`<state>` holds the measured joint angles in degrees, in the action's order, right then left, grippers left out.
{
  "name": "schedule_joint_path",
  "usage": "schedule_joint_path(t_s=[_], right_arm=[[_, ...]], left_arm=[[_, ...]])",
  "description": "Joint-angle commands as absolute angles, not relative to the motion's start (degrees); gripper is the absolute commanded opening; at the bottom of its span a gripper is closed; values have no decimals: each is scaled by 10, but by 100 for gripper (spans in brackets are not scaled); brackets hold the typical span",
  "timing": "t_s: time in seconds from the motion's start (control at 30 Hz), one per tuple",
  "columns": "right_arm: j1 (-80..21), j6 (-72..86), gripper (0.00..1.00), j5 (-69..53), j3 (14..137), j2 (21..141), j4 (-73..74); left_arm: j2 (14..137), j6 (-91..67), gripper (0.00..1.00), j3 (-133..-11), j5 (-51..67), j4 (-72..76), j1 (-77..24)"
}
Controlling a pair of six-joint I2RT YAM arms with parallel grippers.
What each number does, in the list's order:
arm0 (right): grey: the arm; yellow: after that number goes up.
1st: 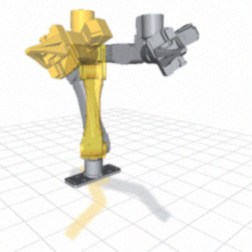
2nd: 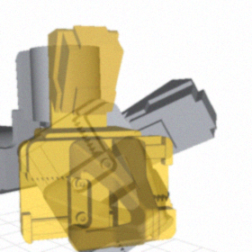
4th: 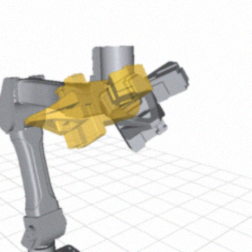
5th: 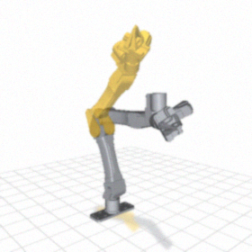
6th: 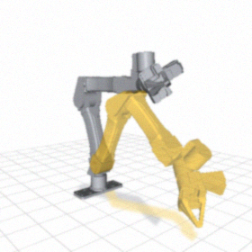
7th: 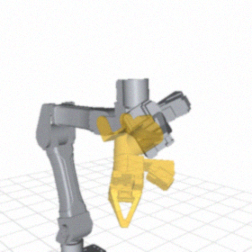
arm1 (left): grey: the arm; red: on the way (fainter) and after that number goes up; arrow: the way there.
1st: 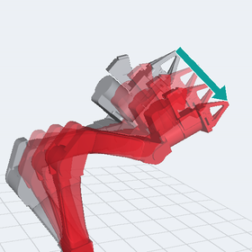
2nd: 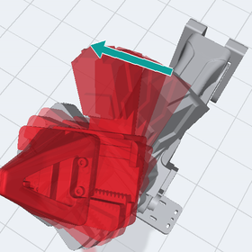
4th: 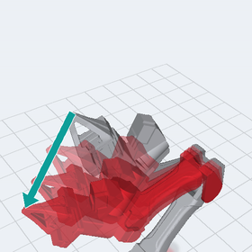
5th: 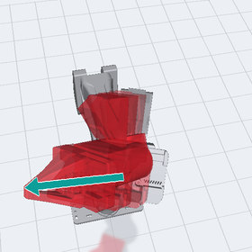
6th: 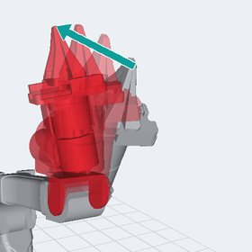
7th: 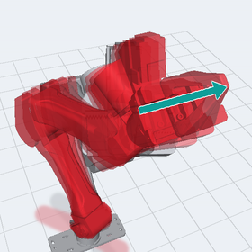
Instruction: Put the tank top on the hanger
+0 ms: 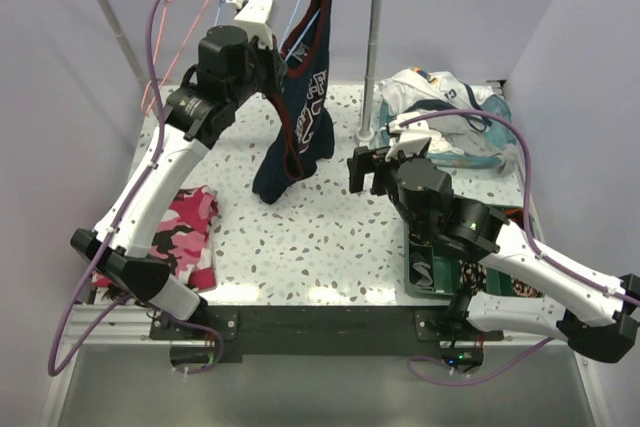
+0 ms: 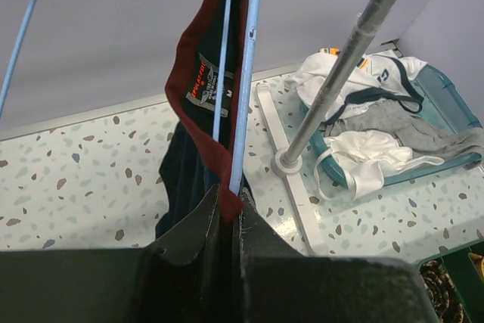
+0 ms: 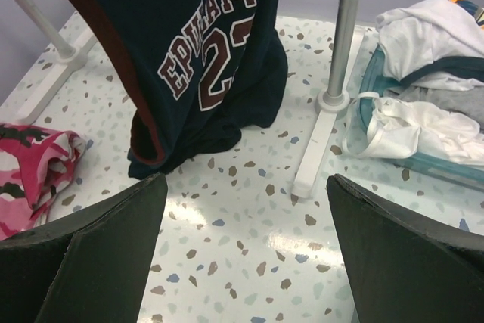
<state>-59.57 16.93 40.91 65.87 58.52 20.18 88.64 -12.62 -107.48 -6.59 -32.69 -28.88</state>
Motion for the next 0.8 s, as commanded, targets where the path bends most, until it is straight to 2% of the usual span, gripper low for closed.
schedule_joint_path(t_s=[0.0,0.23,0.37,0.4,0.47,0.53,0.57,0.7,0.77], right_arm=[[-596,188,91,408,652,585,191],[-597,191,91,403,649,586,187],[-597,192,91,403,649,589,187],[-597,191,91,402,649,588,186],[-597,191,91,402,650,589,186],[-597,190,91,402,650,591,185],[-596,190,91,402,650,592,185],[-597,189,91,401,650,595,184],[-597,188,91,401,651,595,184]], left_arm=[[874,-140,0,-1053,-59,-251,-285],[853,-142,0,-998,-55,-228,-283],[842,-141,6,-980,-49,-218,-283],[838,-140,14,-977,-48,-217,-282],[832,-137,23,-976,-48,-217,-282],[823,-131,37,-976,-50,-218,-282],[820,-129,48,-976,-53,-220,-282],[799,-115,67,-978,-54,-220,-283],[792,-111,73,-981,-54,-221,-281]])
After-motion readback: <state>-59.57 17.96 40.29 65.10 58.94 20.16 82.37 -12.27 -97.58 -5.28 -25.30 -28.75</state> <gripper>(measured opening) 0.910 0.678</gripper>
